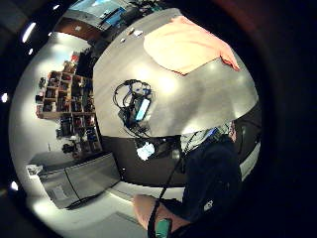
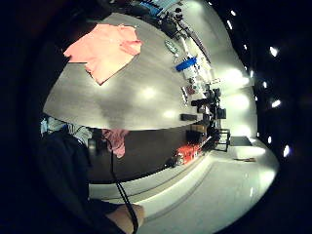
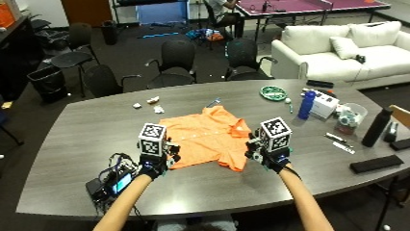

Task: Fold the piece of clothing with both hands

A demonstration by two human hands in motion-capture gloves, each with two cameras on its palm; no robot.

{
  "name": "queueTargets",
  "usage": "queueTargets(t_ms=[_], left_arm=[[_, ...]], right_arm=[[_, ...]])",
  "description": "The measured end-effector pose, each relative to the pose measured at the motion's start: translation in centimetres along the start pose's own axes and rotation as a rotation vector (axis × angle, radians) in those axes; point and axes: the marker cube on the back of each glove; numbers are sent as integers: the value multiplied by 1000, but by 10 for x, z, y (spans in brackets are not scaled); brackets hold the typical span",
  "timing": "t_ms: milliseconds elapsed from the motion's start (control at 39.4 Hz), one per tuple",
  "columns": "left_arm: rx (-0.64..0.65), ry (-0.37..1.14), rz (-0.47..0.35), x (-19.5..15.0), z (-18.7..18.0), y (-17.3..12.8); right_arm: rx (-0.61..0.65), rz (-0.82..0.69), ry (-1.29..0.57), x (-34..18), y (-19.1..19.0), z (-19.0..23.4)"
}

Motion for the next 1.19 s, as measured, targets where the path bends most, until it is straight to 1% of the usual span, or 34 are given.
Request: queueTargets(t_ms=[178, 304, 431, 609, 761, 862, 938, 989, 1090, 1192], left_arm=[[-3, 1, -11, -4, 2, -4], [-3, 10, -13, -6, 3, 1], [-30, 0, 6, -4, 8, 2], [-30, -15, 25, 6, 10, -14], [-49, -46, 32, 9, 15, -50], [-31, -87, 72, 9, 20, -91], [-25, -75, 101, 9, 29, -128], [-48, -43, 113, 9, 36, -147], [-125, -1, 129, 11, 49, -171], [-209, -5, 108, 9, 71, -188]], right_arm=[[1, -11, -16, -3, -2, -5], [6, -18, -26, -8, -3, -10], [-25, -20, -21, -12, -5, -9], [-34, -19, -23, -16, -15, -12], [-61, -15, -59, -14, -33, -8], [-121, -13, -51, -9, -49, -3], [-148, -4, -69, -4, -66, 1], [-152, 3, -87, -2, -77, 5], [-167, 19, -109, 1, -94, 12], [-183, 36, -133, 5, -111, 24]])
